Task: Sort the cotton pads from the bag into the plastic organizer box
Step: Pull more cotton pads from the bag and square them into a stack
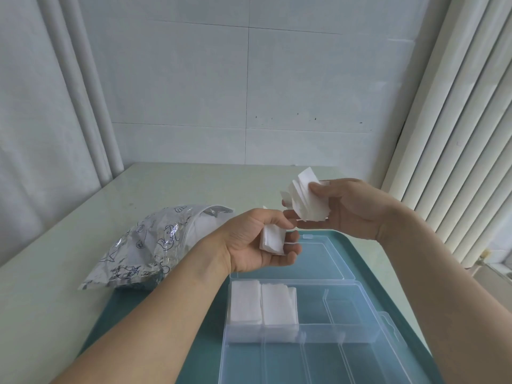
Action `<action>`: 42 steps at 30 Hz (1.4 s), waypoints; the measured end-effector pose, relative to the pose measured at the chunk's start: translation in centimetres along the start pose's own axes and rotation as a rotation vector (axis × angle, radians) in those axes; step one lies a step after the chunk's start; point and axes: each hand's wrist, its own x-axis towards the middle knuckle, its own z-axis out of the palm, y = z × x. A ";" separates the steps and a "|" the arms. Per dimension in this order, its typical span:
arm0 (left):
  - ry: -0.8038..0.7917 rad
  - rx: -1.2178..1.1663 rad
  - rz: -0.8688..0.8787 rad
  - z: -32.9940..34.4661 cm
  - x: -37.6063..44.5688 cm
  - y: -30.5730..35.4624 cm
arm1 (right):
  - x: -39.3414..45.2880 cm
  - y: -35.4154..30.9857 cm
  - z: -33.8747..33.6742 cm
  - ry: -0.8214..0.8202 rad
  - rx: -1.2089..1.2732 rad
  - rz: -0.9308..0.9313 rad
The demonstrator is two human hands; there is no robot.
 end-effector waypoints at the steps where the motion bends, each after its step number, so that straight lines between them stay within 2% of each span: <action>1: -0.004 -0.013 0.009 0.0 -0.1 0.0 | -0.1 -0.1 0.2 -0.018 0.022 -0.008; 6: -0.011 -0.131 -0.001 0.5 -0.2 0.3 | 0.0 -0.1 0.2 0.004 -0.021 -0.049; 9: 0.095 -0.259 -0.031 0.4 -0.1 0.3 | -0.2 -0.4 0.2 0.044 -0.029 -0.077; 14: 0.127 -0.066 -0.037 0.4 0.2 0.0 | 0.3 -0.1 0.9 0.087 0.095 -0.073; 17: 0.210 -0.018 0.039 0.1 0.6 -0.3 | 0.3 0.1 1.1 0.068 0.143 -0.032; 25: 0.221 -0.070 0.143 -0.1 0.8 0.0 | 0.0 -0.1 1.1 0.103 0.108 -0.030; 30: 0.289 -0.072 0.076 -0.1 0.7 -0.1 | -0.1 -0.3 1.3 0.102 0.114 -0.048; 37: 0.349 -0.216 0.043 -0.5 0.8 0.1 | -0.1 -0.3 1.2 0.118 0.091 -0.040; 40: 0.341 -0.293 0.004 -0.6 0.4 0.6 | -0.3 -0.4 1.4 0.084 0.108 -0.041; 42: 0.343 -0.347 0.046 -0.5 0.5 0.7 | -0.4 -0.3 1.6 0.043 0.111 -0.040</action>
